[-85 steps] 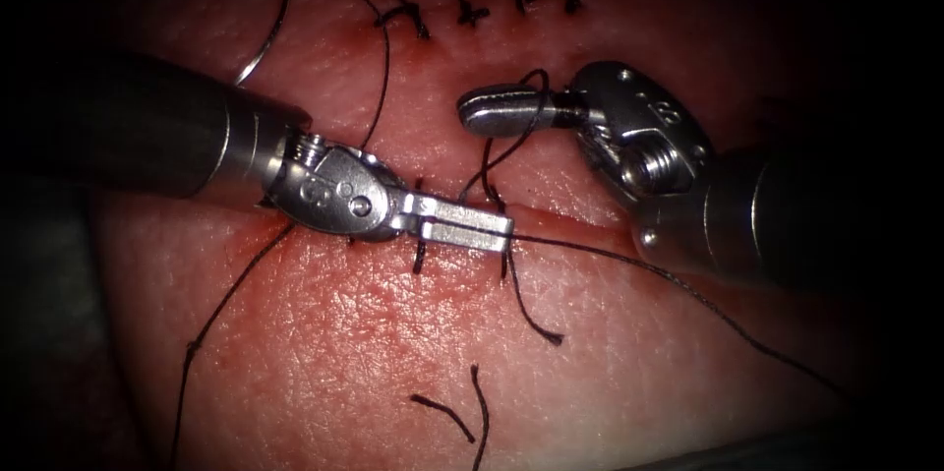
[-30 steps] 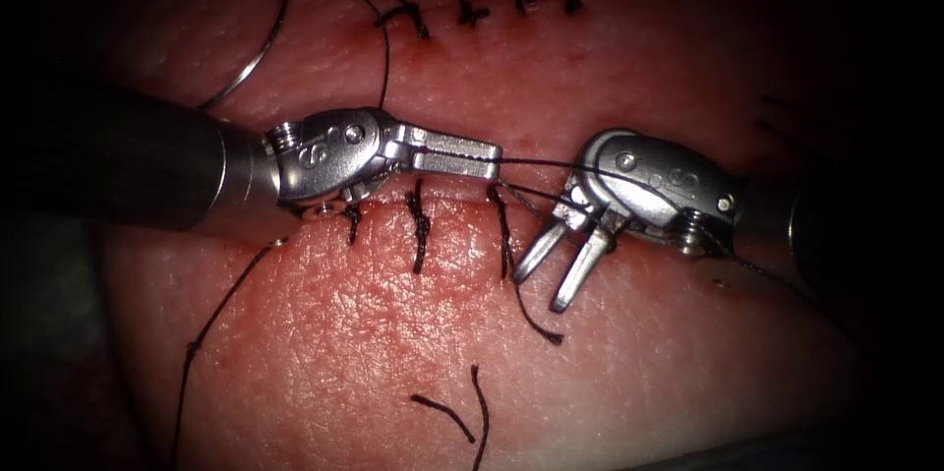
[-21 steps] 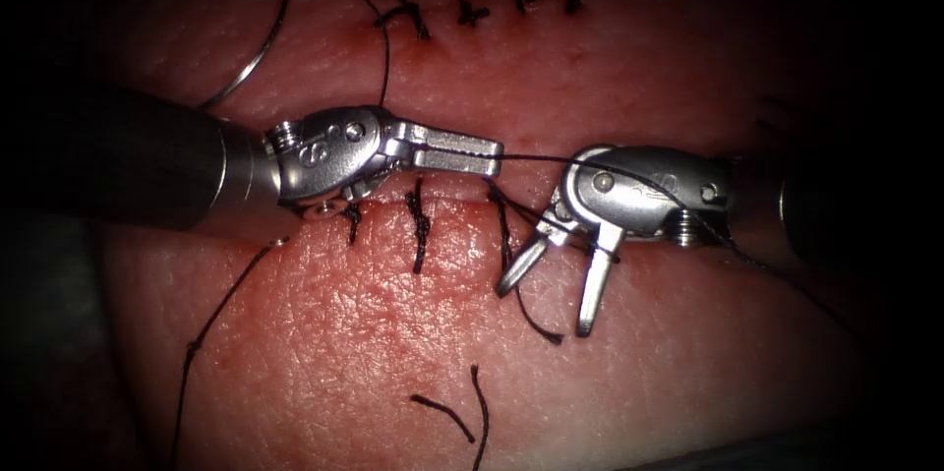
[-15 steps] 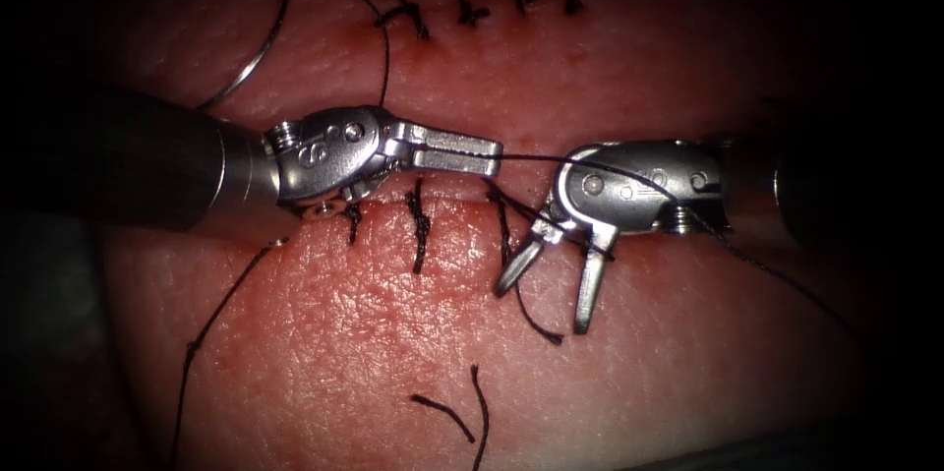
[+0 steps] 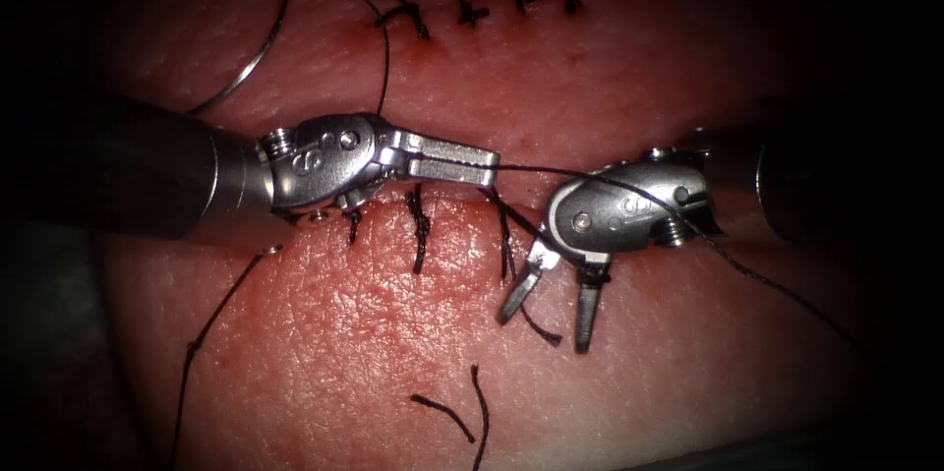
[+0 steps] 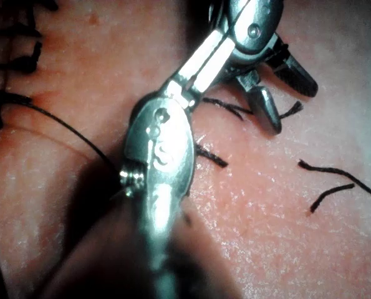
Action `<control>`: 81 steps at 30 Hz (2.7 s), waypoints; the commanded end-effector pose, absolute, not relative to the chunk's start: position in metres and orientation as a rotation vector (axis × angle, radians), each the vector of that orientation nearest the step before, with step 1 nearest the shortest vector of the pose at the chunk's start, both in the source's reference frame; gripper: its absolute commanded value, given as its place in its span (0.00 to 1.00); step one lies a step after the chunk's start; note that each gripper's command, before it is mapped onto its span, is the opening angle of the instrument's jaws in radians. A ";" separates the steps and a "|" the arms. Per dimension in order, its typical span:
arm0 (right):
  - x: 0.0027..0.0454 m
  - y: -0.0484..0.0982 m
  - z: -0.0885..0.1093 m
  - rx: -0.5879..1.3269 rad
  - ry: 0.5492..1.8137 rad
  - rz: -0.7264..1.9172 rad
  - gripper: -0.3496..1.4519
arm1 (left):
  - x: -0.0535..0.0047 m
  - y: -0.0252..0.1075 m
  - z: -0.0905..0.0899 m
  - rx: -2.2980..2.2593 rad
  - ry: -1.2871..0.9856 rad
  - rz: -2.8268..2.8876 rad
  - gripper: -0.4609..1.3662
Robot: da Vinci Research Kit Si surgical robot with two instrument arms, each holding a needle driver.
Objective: Wound Closure
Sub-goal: Pick up tail of suture, then pull upward on right end-effector and downward with left jaws to secure knot
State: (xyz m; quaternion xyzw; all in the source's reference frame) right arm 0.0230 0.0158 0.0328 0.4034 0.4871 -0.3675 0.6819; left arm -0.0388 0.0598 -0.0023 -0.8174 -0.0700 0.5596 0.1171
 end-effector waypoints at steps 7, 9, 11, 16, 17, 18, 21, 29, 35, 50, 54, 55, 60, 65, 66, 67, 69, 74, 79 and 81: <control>0.0234 0.015 0.033 0.882 1.086 -0.861 0.57 | -0.0388 0.060 -0.002 -2.392 -0.206 1.636 0.06; 0.0234 0.015 0.033 0.873 1.079 -0.878 0.56 | -0.0387 0.060 -0.002 -2.392 -0.207 1.637 0.06; 0.0235 0.014 0.033 0.858 1.064 -0.903 0.49 | -0.0387 0.060 -0.002 -2.392 -0.207 1.637 0.06; 0.0237 0.015 0.033 0.821 1.031 -0.965 0.00 | -0.0386 0.060 -0.002 -2.393 -0.215 1.630 0.06; 0.0238 0.015 0.033 0.810 1.010 -0.991 0.00 | -0.0385 0.060 -0.002 -2.393 -0.216 1.630 0.06; 0.0239 0.015 0.033 0.804 1.008 -1.002 0.00 | -0.0385 0.060 -0.003 -2.393 -0.215 1.630 0.06; 0.0240 0.015 0.033 0.802 0.988 -1.008 0.00 | -0.0385 0.060 -0.003 -2.393 -0.221 1.623 0.06; 0.0244 0.017 0.033 0.780 1.019 -0.968 0.00 | -0.0385 0.059 -0.003 -2.393 -0.221 1.626 0.06; 0.0241 0.017 0.033 0.783 1.076 -0.884 0.00 | -0.0384 0.059 -0.003 -2.398 -0.227 1.638 0.06; 0.0236 0.020 0.032 0.831 1.189 -0.614 0.00 | -0.0384 0.054 -0.005 -2.411 -0.279 1.641 0.06; 0.0235 0.021 0.032 0.832 1.183 -0.572 0.00 | -0.0384 0.052 -0.006 -2.422 -0.302 1.657 0.06; 0.0235 0.021 0.032 0.832 1.185 -0.568 0.00 | -0.0384 0.052 -0.006 -2.419 -0.309 1.660 0.06; 0.0233 0.022 0.033 0.841 1.203 -0.524 0.00 | -0.0387 0.050 -0.006 -2.416 -0.335 1.663 0.06; 0.0230 0.023 0.033 0.841 1.226 -0.459 0.00 | -0.0389 0.049 -0.006 -2.404 -0.364 1.673 0.06; 0.0229 0.023 0.033 0.841 1.230 -0.449 0.00 | -0.0389 0.049 -0.006 -2.401 -0.372 1.679 0.06; 0.0228 0.023 0.033 0.842 1.224 -0.434 0.00 | -0.0390 0.048 -0.006 -2.399 -0.376 1.679 0.06; 0.0227 0.024 0.033 0.843 1.222 -0.406 0.00 | -0.0391 0.048 -0.006 -2.391 -0.391 1.679 0.06; 0.0227 0.024 0.034 0.840 1.221 -0.350 0.00 | -0.0394 0.046 -0.006 -2.381 -0.450 1.662 0.06; 0.0226 0.024 0.034 0.839 1.231 -0.311 0.00 | -0.0397 0.044 -0.006 -2.371 -0.524 1.640 0.06; 0.0226 0.024 0.034 0.841 1.231 -0.295 0.00 | -0.0398 0.043 -0.006 -2.370 -0.592 1.619 0.06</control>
